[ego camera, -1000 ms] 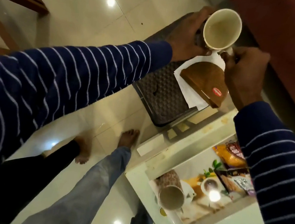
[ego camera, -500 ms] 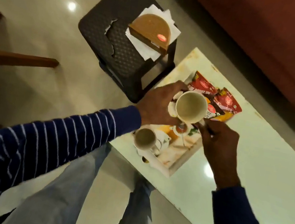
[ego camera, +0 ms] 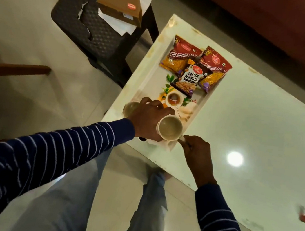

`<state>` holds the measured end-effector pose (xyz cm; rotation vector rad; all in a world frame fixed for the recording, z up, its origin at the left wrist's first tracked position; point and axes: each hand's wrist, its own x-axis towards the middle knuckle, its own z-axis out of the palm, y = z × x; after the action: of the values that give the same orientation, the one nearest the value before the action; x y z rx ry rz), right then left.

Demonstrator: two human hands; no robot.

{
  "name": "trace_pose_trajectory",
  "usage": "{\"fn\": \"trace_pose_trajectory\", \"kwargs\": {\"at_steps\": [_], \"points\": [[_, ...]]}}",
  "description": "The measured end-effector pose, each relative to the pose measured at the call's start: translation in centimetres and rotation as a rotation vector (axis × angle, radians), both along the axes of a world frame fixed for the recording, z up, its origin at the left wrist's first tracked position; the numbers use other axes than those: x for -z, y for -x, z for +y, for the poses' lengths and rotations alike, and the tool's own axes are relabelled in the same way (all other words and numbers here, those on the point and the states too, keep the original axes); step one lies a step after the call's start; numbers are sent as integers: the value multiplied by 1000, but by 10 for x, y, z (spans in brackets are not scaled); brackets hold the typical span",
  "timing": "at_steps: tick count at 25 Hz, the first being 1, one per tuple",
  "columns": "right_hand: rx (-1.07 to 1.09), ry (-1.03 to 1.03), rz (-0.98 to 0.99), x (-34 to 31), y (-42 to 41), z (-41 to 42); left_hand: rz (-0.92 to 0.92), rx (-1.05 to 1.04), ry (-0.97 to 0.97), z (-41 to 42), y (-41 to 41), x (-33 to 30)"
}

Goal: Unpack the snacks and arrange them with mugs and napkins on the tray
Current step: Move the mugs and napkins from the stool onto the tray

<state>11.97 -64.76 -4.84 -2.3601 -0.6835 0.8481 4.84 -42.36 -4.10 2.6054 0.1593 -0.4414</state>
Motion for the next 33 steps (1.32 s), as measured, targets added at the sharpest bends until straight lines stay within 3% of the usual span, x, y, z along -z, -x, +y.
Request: {"fn": "trace_pose_trajectory", "kwargs": {"at_steps": [10,20,23,25,27,31,33], "points": [[-12,72,36,33,23,-1,101,72,-97,-1,17,20],[-15,208,66,6,7,4,-95,114,-69,23,26,12],[32,195,-58,-22,-15,32,-106,-147,87,77,21,-4],[71,131,-87,-36,-33,67,-203,-303,92,124,14,-12],[94,54,-86,-45,-52,115,-290,-478,82,177,4,-17],[119,-76,-50,-43,-83,220,-259,-1045,378,272,-27,-16],[121,-113,-11,-37,-95,268,-269,-1187,399,308,-41,-10]]}}
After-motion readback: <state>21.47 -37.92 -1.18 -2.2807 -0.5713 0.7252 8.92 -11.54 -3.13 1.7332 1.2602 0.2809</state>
